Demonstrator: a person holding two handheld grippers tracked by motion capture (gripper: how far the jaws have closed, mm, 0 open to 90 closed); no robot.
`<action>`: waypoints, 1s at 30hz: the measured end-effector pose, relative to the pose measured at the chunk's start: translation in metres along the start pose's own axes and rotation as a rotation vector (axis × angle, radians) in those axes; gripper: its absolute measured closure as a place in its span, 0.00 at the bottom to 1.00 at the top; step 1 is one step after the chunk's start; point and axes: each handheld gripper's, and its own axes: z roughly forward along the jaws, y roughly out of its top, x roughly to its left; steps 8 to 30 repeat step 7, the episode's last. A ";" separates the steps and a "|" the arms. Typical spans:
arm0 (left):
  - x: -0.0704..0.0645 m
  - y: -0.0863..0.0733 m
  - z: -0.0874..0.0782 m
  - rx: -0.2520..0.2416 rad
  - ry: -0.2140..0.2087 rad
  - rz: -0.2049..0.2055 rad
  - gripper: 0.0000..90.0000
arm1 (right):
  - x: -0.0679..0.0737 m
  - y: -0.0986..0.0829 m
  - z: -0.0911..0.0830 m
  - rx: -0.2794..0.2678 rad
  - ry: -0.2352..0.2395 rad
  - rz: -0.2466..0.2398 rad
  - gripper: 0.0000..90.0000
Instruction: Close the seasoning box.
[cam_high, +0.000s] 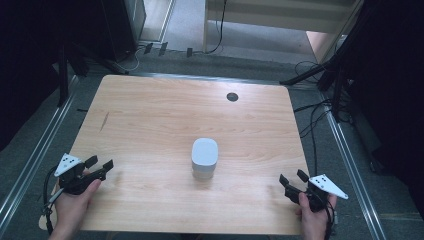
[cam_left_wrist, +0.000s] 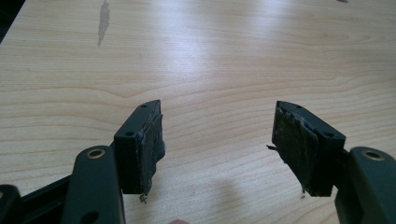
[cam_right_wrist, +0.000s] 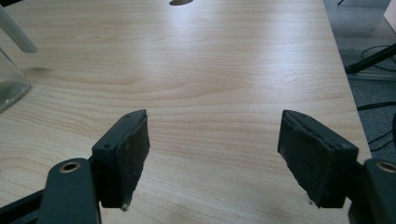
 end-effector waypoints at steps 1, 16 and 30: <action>0.000 0.000 0.000 0.000 0.000 0.000 0.38 | 0.000 0.000 0.000 -0.001 0.002 0.008 0.28; 0.000 0.001 0.002 0.011 0.002 0.000 0.39 | 0.000 0.000 0.000 0.002 -0.001 0.006 0.28; 0.000 0.001 0.002 0.011 0.002 0.000 0.39 | 0.000 0.000 0.000 0.002 -0.001 0.006 0.28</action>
